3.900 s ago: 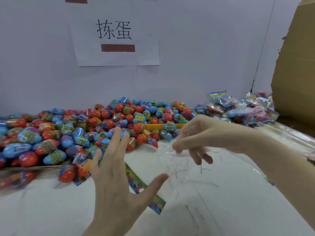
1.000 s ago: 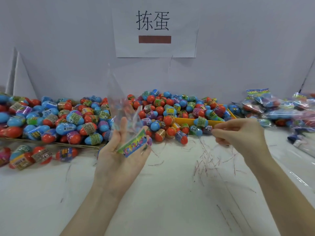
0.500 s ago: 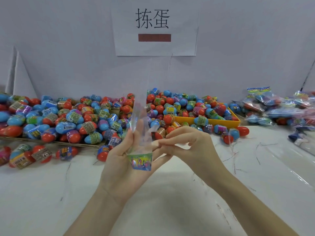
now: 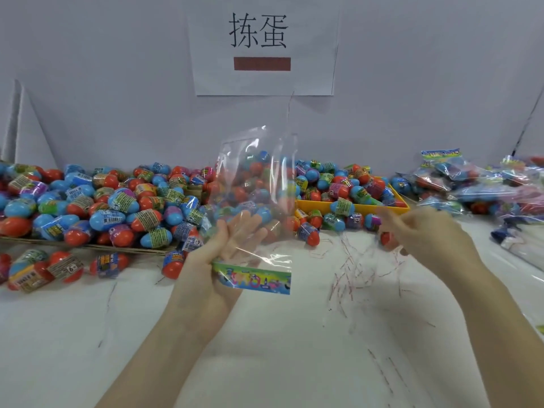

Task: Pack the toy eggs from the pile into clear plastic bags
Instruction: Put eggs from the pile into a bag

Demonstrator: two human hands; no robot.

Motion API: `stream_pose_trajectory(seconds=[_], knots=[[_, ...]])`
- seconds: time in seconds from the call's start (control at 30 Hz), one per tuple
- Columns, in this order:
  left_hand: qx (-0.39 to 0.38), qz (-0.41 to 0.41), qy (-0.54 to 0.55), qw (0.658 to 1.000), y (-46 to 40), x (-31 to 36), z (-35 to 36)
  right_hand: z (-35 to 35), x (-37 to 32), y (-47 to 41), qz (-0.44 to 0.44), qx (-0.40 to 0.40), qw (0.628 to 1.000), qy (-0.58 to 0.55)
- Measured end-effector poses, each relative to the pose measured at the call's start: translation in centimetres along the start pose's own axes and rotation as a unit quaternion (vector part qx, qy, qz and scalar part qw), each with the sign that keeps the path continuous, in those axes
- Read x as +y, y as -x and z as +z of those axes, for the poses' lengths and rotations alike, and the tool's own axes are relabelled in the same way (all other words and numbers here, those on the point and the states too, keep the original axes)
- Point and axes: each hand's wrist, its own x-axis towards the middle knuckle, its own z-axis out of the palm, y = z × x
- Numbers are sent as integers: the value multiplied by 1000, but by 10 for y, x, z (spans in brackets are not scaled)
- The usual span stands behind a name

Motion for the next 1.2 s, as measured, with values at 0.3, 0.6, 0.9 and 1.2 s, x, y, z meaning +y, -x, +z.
stream_pose_trajectory(seconds=[0.3, 0.6, 0.9, 1.2], knots=[[7, 27, -134, 991, 5, -3, 4, -8, -21, 9, -5, 1, 904, -427], [-8, 90, -213, 973, 12, -11, 12, 15, -63, 39, -130, -123, 828, -531], [-80, 4, -269, 960, 11, 16, 2, 21, -57, 35, -120, -323, 824, -451], [-35, 36, -293, 955, 8, -1, -2, 25, -57, 34, -79, -278, 846, -447]])
